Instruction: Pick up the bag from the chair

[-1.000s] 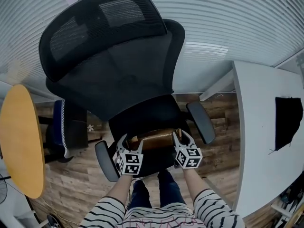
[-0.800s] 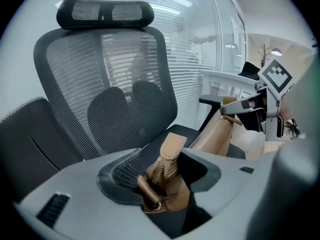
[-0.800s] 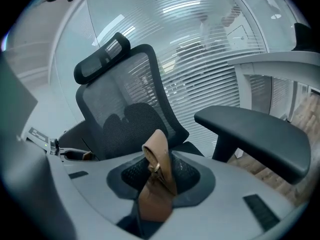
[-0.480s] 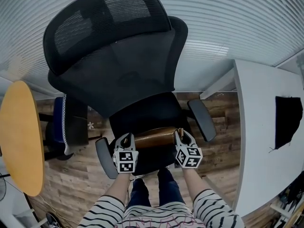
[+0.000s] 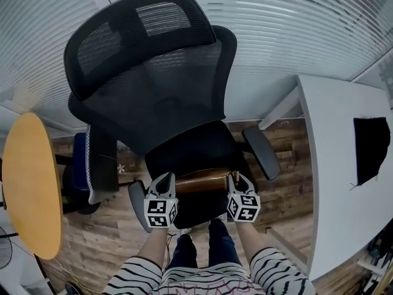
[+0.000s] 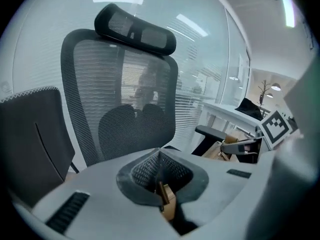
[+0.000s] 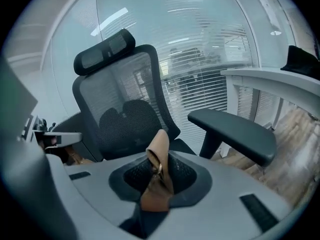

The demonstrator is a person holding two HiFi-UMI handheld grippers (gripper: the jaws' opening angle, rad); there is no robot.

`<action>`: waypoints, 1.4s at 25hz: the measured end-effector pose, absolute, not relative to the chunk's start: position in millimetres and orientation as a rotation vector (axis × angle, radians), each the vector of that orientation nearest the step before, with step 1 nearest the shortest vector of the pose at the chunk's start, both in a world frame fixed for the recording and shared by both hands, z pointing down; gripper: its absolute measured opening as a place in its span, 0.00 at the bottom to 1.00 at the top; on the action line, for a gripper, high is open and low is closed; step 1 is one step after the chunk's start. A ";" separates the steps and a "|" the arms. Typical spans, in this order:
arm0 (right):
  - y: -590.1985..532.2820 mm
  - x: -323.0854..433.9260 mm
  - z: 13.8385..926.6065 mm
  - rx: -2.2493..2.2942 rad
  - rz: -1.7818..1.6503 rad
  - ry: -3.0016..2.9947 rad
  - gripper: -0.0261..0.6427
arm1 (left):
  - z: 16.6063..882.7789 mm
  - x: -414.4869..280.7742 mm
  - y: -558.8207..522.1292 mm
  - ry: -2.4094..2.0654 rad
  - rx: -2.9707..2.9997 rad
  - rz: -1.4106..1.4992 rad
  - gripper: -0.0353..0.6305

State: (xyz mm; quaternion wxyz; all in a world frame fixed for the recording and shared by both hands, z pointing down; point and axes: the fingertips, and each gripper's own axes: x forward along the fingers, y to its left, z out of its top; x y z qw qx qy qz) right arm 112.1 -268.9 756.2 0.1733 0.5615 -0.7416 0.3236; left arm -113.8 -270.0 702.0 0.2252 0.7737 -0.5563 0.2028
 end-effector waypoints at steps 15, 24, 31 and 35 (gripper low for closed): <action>-255.8 117.4 756.0 1.642 0.941 -2.087 0.18 | 745.6 -119.6 -231.6 -1.470 2.100 0.875 0.37; -255.6 121.4 755.8 1.670 0.952 -2.064 0.18 | 739.7 -128.5 -236.8 -1.474 2.011 0.738 0.13; -244.2 118.3 745.9 1.684 0.951 -2.053 0.17 | 730.1 -121.8 -234.9 -1.416 2.072 0.717 0.09; -236.4 121.0 735.5 1.713 0.946 -2.044 0.17 | 722.9 -119.6 -233.4 -1.384 2.088 0.690 0.09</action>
